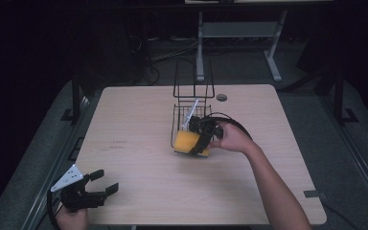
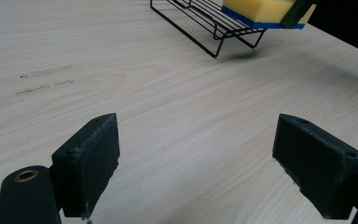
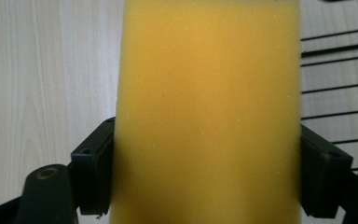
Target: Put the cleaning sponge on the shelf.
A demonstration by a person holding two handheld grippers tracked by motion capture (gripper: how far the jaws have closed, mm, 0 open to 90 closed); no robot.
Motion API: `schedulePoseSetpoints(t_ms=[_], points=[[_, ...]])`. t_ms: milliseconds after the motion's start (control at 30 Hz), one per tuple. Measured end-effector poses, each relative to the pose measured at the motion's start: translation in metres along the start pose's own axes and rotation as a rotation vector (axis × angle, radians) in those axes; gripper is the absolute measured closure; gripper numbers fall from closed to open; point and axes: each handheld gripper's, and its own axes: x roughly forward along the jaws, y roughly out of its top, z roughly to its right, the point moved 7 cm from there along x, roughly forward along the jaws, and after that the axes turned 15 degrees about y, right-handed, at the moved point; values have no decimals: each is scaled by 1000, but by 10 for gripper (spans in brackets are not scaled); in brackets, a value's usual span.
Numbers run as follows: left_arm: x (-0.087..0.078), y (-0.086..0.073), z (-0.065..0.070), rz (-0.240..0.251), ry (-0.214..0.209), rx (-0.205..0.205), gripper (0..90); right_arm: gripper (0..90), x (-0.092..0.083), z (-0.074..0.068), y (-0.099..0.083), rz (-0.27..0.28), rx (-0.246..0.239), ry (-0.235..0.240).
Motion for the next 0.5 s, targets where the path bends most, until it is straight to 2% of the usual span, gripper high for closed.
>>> schedulePoseSetpoints(t_ms=[100, 167, 300, 500], points=[[0, 0, 0, 0, 0, 2, 141, 214, -1, 2, 4, 1, -2, 14], [0, 0, 1, -1, -2, 2, 140, 214, -2, 5, 4, -21, -1, -4], [-1, 0, 0, 2, -2, -5, 140, 214, -4, 10, 10, -2, 0, 4], [0, -1, 1, -1, -1, 1, 140, 213, 0, 21, 6, -17, 24, 16]])
